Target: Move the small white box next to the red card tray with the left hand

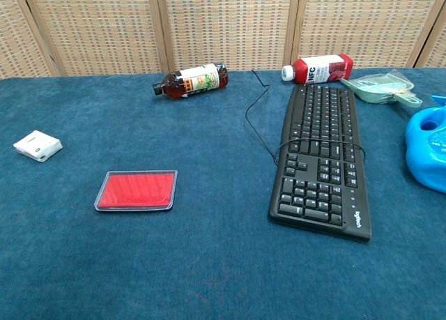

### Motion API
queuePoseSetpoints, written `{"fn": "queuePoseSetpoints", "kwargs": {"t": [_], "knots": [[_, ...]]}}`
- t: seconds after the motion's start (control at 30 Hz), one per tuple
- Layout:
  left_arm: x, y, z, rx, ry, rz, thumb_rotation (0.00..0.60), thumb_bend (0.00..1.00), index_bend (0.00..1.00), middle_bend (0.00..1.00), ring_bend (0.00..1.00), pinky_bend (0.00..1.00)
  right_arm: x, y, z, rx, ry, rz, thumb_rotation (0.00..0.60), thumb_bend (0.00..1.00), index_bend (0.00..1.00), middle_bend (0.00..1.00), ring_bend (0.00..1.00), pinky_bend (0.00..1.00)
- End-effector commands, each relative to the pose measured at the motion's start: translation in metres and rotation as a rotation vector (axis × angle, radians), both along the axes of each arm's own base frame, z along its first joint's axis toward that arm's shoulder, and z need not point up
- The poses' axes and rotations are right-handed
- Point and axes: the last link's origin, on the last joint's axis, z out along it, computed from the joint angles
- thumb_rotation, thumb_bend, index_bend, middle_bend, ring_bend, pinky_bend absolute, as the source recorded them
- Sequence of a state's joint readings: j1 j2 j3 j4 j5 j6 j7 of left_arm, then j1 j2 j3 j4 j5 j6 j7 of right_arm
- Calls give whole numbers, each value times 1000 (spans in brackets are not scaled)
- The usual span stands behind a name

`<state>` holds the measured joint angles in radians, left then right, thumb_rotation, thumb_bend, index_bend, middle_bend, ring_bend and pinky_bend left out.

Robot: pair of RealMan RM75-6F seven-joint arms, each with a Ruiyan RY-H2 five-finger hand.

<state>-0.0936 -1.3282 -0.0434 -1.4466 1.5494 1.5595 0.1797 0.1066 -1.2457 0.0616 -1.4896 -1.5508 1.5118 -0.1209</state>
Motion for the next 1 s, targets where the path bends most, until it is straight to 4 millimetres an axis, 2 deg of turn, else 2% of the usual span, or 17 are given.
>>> {"fn": "queuePoseSetpoints", "kwargs": {"t": [0.03, 1.0], "knots": [[0, 0, 0, 0, 3, 0, 600, 181, 0, 0, 0, 0, 0, 0, 0, 0, 0, 0, 600, 0, 0, 0, 0, 0], [0, 8, -3, -21, -17, 5, 600, 190, 0, 0, 0, 0, -4, -5, -3, 18, -2, -36, 600, 0, 0, 0, 0, 0]]}}
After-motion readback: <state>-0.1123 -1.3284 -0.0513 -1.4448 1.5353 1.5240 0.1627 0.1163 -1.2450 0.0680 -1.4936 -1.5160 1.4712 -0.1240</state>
